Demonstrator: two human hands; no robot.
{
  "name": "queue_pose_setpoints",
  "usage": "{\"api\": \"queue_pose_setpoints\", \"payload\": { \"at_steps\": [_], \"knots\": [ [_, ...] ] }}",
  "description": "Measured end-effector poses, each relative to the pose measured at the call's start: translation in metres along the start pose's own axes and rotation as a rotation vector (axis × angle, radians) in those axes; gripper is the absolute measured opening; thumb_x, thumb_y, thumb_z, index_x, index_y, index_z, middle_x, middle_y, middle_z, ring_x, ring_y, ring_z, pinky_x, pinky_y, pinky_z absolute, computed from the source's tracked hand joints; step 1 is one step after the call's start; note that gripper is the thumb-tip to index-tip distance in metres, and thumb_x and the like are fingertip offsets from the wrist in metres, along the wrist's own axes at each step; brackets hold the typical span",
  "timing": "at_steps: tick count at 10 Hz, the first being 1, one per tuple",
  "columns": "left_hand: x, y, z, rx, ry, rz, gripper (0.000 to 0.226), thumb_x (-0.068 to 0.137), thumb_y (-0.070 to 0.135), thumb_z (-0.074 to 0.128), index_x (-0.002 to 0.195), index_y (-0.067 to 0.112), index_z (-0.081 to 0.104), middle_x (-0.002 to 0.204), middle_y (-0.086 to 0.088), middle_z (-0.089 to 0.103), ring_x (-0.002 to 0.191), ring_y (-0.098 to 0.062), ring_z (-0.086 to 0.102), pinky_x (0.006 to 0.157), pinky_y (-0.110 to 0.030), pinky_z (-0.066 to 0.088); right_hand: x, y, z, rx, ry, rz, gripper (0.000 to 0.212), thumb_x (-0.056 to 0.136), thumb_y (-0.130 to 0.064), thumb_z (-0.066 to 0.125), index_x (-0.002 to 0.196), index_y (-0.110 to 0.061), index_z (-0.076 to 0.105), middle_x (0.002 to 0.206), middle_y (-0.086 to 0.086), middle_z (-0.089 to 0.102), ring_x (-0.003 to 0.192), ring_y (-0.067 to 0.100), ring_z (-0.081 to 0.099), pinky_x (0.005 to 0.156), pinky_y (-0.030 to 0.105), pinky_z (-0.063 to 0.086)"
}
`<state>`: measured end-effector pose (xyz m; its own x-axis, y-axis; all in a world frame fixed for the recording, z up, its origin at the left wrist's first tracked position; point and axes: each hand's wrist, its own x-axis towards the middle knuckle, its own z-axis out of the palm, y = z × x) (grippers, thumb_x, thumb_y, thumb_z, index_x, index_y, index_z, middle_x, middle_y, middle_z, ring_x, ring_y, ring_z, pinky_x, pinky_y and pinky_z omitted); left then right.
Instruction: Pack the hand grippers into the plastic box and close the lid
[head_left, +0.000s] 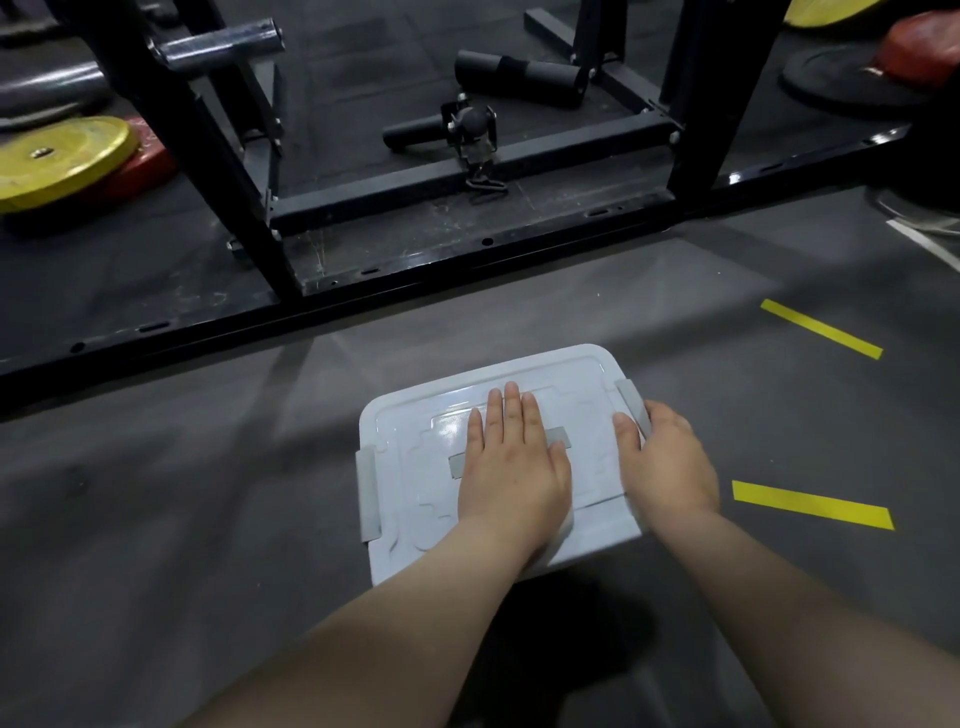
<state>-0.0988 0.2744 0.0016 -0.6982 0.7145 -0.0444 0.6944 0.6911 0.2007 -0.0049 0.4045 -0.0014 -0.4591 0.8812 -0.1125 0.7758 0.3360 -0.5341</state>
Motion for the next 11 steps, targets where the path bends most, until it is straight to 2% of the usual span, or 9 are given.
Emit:
{"api": "queue_pose_setpoints", "payload": {
  "at_steps": [1,2,3,5,6,7,8,10,11],
  "knots": [
    [-0.001,-0.005,-0.004,-0.077,0.0,0.018,0.061,0.1,0.034,0.014,0.155,0.012,0.005,0.163,-0.002,-0.006,0.149,-0.017,-0.012,0.121,-0.038,-0.009,0.0,-0.003,-0.001,-0.072,-0.021,0.002,0.046,0.099,-0.05,0.034,0.131,-0.02,0.048,0.127,0.007,0.057,0.108,0.034,0.059,0.079,0.04,0.045],
    [-0.011,-0.02,-0.012,-0.127,-0.005,0.037,0.06,0.098,0.032,0.008,0.155,0.015,0.011,0.164,0.002,0.0,0.149,-0.011,-0.007,0.119,-0.032,-0.011,-0.001,-0.006,-0.002,-0.088,-0.041,0.011,0.045,0.1,-0.049,0.032,0.131,-0.02,0.046,0.125,0.007,0.058,0.108,0.034,0.059,0.079,0.04,0.044],
    [-0.039,-0.048,-0.017,-0.012,0.0,0.014,0.075,0.085,0.036,-0.009,0.155,0.016,0.006,0.163,0.004,-0.004,0.149,-0.011,-0.01,0.12,-0.035,-0.01,-0.003,-0.008,-0.004,-0.097,-0.046,0.009,0.045,0.1,-0.048,0.032,0.129,-0.018,0.047,0.126,0.009,0.058,0.109,0.036,0.059,0.08,0.041,0.045],
    [-0.093,-0.102,-0.021,-0.156,0.069,-0.325,0.057,0.099,0.024,0.014,0.155,0.023,0.008,0.162,0.015,-0.005,0.15,-0.016,-0.002,0.122,-0.036,0.001,-0.004,-0.012,-0.008,-0.057,-0.123,0.013,0.053,0.1,-0.048,0.028,0.139,-0.015,0.041,0.138,0.013,0.05,0.118,0.038,0.054,0.091,0.045,0.045],
    [-0.105,-0.1,-0.026,-0.369,0.005,-0.327,0.061,0.101,0.015,0.021,0.155,0.027,-0.003,0.159,0.02,-0.017,0.149,-0.017,0.003,0.118,-0.032,0.012,-0.01,-0.011,-0.012,-0.08,-0.159,-0.001,0.056,0.1,-0.046,0.025,0.148,-0.017,0.026,0.145,0.014,0.043,0.121,0.039,0.051,0.094,0.049,0.044],
    [-0.108,-0.088,-0.029,-0.483,-0.01,-0.452,0.071,0.097,0.003,0.026,0.154,0.026,-0.008,0.16,0.01,-0.02,0.146,-0.027,0.01,0.114,-0.036,0.024,-0.025,-0.01,-0.013,-0.13,-0.142,0.018,0.058,0.101,-0.042,0.019,0.154,-0.02,0.012,0.148,0.014,0.037,0.125,0.04,0.047,0.097,0.05,0.04],
    [-0.106,-0.084,-0.025,-0.475,-0.028,-0.539,0.085,0.09,-0.007,0.034,0.153,0.026,-0.011,0.159,0.007,-0.023,0.142,-0.032,0.015,0.11,-0.039,0.03,-0.035,-0.012,-0.012,-0.107,-0.122,0.067,0.057,0.102,-0.038,0.019,0.155,-0.017,0.014,0.148,0.015,0.036,0.122,0.042,0.048,0.096,0.049,0.039],
    [-0.094,-0.086,-0.03,-0.384,-0.153,-0.557,0.087,0.087,-0.009,0.026,0.152,0.028,-0.016,0.158,0.005,-0.028,0.143,-0.036,0.011,0.115,-0.04,0.021,-0.019,-0.008,-0.017,-0.05,-0.206,0.026,0.05,0.102,-0.035,0.027,0.143,-0.007,0.028,0.141,0.024,0.042,0.122,0.042,0.05,0.101,0.049,0.041],
    [-0.093,-0.087,-0.038,-0.35,-0.186,-0.57,0.076,0.093,0.004,0.023,0.151,0.031,-0.018,0.16,0.004,-0.024,0.144,-0.034,0.016,0.118,-0.035,0.018,-0.018,-0.015,-0.027,-0.148,-0.305,0.082,0.06,0.104,-0.04,0.024,0.154,-0.011,0.01,0.151,0.02,0.036,0.133,0.035,0.044,0.11,0.045,0.035]
  ]
}}
